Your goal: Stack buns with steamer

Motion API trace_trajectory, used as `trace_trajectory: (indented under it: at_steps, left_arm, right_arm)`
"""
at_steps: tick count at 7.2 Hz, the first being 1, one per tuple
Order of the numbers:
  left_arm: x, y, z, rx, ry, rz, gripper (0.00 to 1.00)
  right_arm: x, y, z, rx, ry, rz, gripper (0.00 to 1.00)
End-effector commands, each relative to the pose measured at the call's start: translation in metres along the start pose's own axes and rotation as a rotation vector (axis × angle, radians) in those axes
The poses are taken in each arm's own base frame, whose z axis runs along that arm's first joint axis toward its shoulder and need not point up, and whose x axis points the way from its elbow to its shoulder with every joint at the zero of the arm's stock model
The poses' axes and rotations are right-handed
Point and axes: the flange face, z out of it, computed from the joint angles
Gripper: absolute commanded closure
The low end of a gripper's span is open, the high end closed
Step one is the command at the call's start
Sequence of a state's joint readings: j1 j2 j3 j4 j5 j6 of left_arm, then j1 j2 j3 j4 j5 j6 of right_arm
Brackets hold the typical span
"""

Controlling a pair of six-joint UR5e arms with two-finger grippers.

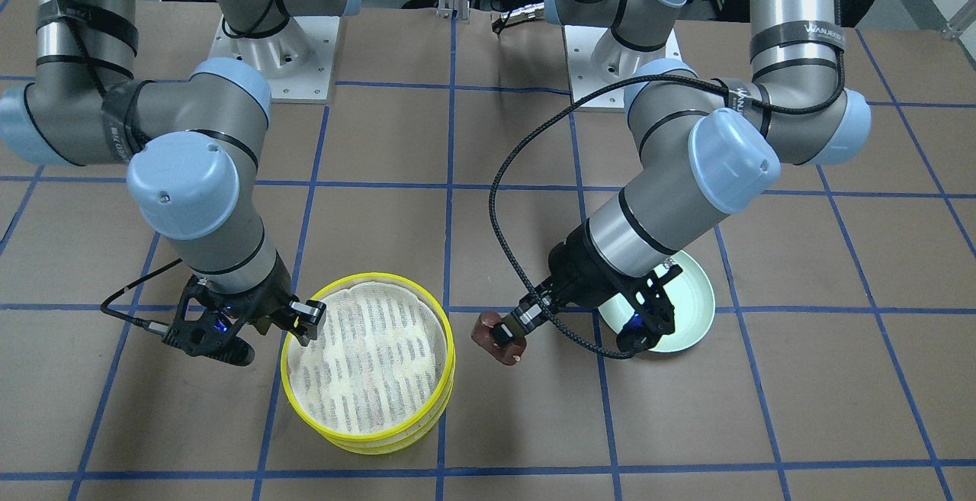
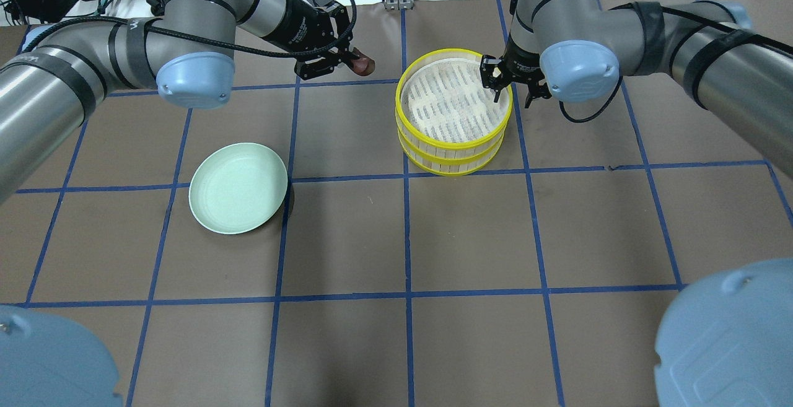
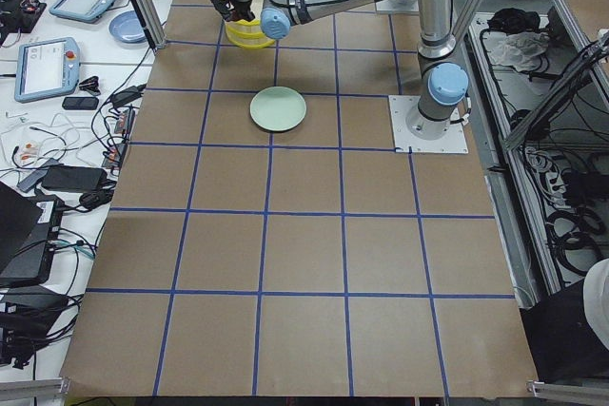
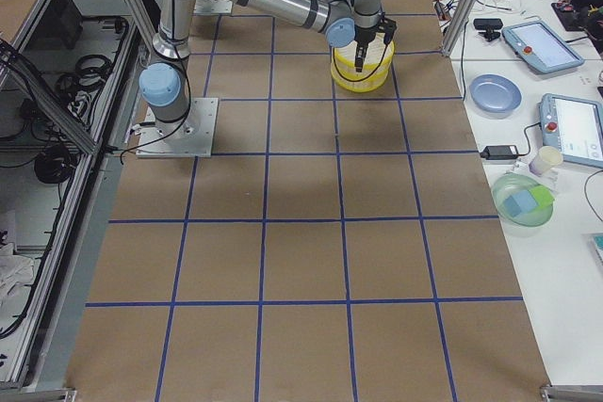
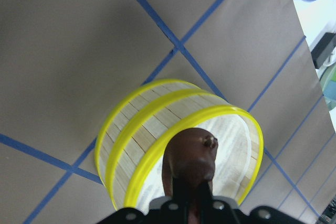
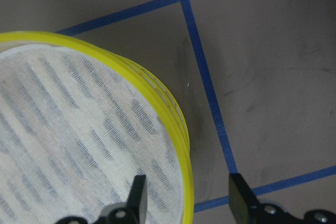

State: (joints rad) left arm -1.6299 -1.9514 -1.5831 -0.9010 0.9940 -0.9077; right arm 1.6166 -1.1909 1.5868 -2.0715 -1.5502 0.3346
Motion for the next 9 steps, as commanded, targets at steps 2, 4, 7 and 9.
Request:
trace_trajectory:
  at_steps: [2, 4, 7, 9]
  left_arm:
    - [0.009, 0.035, 0.061, -0.096, 0.01, 0.024, 0.98]
    - [0.009, 0.038, 0.086, -0.094, 0.008, 0.052, 0.47]
    - [0.018, 0.038, 0.081, -0.084, 0.017, -0.016, 0.0]
    - [0.022, 0.039, 0.079, -0.081, 0.023, -0.019, 0.0]
  right_arm:
    - [0.029, 0.035, -0.107, 0.001, -0.018, -0.01, 0.28]
    - [0.045, 0.098, -0.177, -0.078, 0.007, -0.009, 0.27]
    - [0.057, 0.117, -0.199, -0.069, 0.078, -0.015, 0.26]
    - [0.061, 0.115, -0.2, -0.049, 0.132, -0.145, 0.26]
